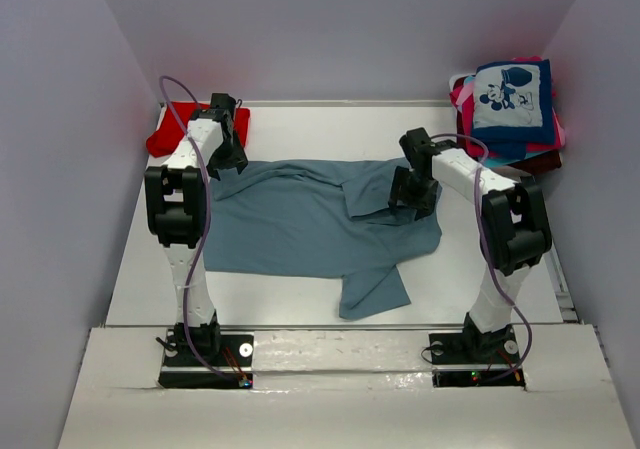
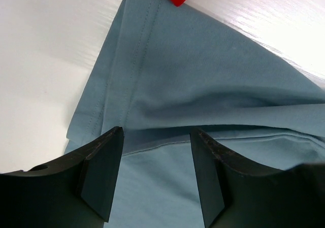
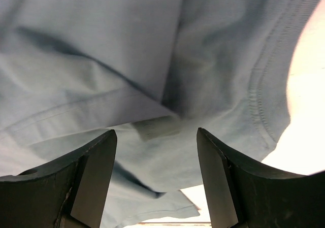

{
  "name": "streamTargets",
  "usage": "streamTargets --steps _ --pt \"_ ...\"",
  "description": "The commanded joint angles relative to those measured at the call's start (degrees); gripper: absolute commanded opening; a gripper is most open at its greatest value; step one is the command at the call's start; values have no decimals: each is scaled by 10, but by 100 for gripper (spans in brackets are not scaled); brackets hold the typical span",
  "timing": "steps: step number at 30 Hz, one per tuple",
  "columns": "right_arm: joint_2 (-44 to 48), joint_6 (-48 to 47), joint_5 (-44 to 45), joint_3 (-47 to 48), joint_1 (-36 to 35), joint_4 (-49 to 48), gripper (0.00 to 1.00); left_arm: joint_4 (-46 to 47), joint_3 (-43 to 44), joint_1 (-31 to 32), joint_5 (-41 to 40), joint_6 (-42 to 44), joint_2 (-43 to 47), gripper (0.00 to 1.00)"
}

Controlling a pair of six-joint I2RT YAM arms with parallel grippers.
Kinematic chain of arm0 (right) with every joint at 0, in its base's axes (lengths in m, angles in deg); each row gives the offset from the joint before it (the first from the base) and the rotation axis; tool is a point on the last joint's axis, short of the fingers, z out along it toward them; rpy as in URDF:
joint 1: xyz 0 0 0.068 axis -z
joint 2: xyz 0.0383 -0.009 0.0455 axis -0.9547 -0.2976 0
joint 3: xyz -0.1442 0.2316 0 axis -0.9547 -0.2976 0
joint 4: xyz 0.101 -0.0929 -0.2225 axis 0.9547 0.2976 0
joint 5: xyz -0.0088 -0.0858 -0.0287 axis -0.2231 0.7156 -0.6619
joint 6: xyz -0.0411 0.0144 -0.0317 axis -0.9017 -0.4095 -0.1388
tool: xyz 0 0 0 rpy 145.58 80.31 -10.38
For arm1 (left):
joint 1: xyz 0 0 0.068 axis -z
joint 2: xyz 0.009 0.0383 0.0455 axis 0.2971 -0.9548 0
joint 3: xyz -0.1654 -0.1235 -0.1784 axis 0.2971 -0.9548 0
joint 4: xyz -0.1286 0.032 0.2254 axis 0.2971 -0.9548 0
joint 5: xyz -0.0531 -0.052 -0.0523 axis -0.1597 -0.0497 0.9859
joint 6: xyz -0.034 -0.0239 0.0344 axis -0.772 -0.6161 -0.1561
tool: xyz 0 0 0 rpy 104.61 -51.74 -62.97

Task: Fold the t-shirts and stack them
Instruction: Fold the flattened tshirt in 1/3 of the way

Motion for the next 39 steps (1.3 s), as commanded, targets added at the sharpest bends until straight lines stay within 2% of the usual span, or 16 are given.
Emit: streamTargets --steps 1,7,10,16,17,24,27,29,30,34,35,36,37,39 --pt "14 4 11 -17 13 -23 70 -5 6 2 -5 7 25 66" --pt "16 5 11 -21 13 -31 70 -4 4 2 -5 7 26 66" --pt "12 2 4 -24 13 -41 65 -4 1 2 -6 7 28 66" --pt "7 4 -9 -28 13 -54 37 -2 -3 2 -7 8 29 66" --pt "8 4 -9 -27 13 -53 28 -3 -3 2 -7 8 30 66" --pt "15 1 -8 -19 13 -41 19 -2 -5 2 -7 8 30 66" --pt "21 0 -11 -13 13 -32 19 -2 -4 2 -8 7 30 66" --pt "23 -1 -11 -7 13 -22 15 -1 -4 2 -8 7 30 66" --pt "23 -2 -11 -1 13 -7 7 -2 -4 2 -8 8 31 66" --pt "37 -9 -5 1 13 15 7 -1 -4 2 -8 7 29 66" --pt "38 -11 -4 2 13 23 11 -2 -3 2 -8 7 29 66" --pt "41 -14 -3 3 13 27 23 -1 -3 2 -8 7 29 66" --pt "45 -15 0 3 13 31 44 -1 -3 2 -7 7 28 66" --pt "53 -19 2 0 13 32 64 -1 -3 2 -5 6 27 66"
